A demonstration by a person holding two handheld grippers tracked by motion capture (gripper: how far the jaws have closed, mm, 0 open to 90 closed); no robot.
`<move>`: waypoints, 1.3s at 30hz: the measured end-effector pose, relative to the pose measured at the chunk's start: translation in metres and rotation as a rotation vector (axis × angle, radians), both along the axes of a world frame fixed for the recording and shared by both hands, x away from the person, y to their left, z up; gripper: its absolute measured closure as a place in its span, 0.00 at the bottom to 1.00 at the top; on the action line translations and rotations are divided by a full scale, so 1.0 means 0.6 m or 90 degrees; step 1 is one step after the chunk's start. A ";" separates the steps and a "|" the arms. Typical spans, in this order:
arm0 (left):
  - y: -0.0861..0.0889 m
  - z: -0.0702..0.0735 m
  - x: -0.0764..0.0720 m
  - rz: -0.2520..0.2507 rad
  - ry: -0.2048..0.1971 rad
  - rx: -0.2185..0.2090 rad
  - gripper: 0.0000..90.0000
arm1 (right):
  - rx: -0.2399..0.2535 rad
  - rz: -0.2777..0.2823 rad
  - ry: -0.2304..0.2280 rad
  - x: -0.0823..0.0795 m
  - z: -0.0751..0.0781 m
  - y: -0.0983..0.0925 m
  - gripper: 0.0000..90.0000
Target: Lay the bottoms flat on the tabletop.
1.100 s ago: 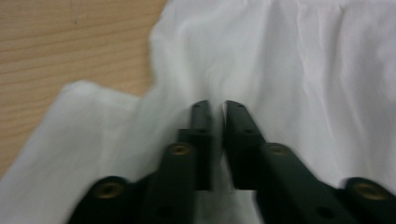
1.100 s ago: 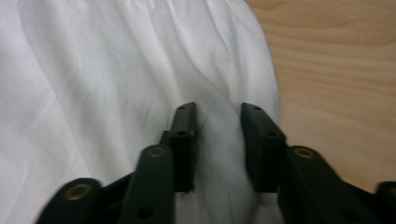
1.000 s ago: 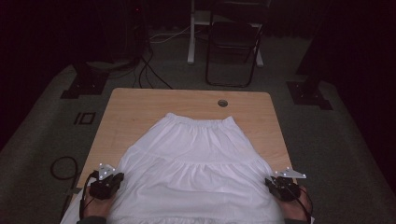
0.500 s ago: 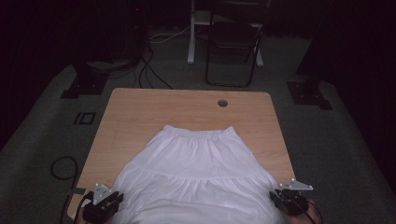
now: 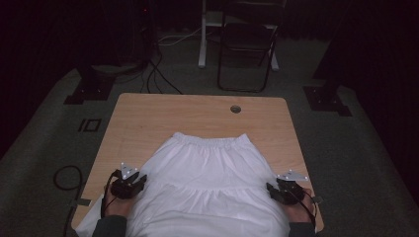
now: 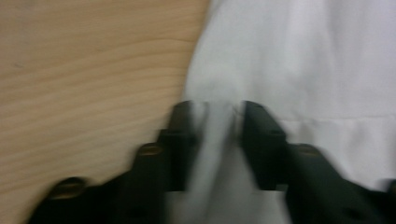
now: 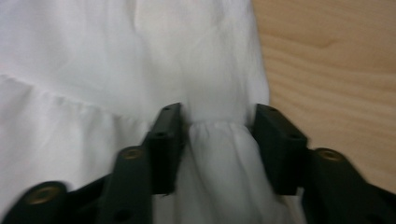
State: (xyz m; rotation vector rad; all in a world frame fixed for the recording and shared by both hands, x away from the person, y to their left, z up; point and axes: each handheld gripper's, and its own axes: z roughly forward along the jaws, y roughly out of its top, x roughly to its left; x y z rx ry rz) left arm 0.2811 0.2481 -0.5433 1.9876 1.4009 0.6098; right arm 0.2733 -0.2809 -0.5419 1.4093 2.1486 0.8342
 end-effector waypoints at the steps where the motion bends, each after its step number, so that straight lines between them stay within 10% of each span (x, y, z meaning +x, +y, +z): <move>1: 0.000 0.000 -0.005 -0.001 0.002 -0.001 0.87 | 0.005 0.000 0.003 -0.004 0.000 -0.001 0.66; 23: -0.018 0.009 -0.185 -0.051 0.068 -0.014 0.98 | 0.007 0.020 0.062 -0.134 0.010 -0.025 0.80; 30: -0.035 0.005 -0.148 -0.057 0.036 0.011 0.74 | -0.021 0.032 0.034 -0.116 0.006 -0.007 0.59; 39: -0.062 0.014 -0.020 -0.077 0.044 0.056 0.97 | -0.034 0.026 0.027 -0.034 0.009 0.010 0.78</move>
